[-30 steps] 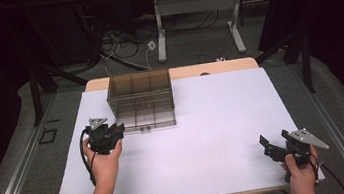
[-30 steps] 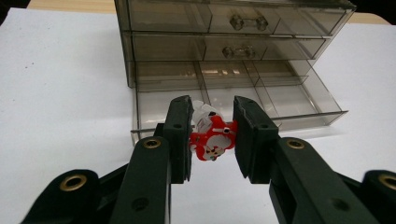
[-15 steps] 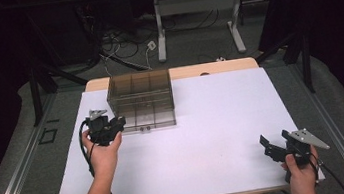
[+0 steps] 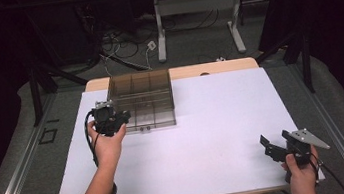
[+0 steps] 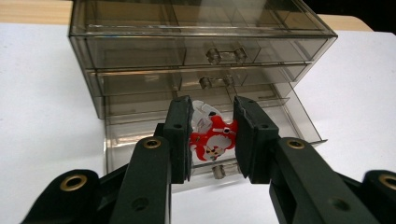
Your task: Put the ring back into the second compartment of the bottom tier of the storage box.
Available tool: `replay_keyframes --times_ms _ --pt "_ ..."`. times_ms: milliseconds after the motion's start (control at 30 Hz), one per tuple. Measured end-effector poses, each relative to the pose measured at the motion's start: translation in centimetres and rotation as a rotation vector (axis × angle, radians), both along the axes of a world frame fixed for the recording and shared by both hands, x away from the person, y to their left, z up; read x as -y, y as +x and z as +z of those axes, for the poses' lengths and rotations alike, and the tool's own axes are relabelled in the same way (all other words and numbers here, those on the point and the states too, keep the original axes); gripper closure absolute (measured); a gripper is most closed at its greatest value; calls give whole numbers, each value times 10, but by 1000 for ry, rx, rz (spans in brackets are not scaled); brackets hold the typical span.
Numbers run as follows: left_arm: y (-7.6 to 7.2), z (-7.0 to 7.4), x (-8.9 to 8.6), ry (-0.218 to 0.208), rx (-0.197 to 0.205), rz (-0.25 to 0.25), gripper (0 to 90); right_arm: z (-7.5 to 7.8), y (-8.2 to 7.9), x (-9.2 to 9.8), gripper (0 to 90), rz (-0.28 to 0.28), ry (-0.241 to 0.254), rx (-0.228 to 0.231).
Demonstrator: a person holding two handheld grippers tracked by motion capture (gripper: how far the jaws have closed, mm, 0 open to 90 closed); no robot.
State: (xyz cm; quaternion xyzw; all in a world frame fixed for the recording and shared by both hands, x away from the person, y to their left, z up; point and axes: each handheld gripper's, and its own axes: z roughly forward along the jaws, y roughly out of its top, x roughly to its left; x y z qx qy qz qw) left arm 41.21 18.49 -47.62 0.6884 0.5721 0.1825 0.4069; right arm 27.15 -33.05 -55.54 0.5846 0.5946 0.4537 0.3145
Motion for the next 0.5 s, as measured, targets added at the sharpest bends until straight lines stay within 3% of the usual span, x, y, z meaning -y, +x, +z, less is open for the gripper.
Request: replay_keyframes --times_ms 500 --pt "18 -13 8 -4 -82 -11 682 -1 0 1 144 0 3 -12"
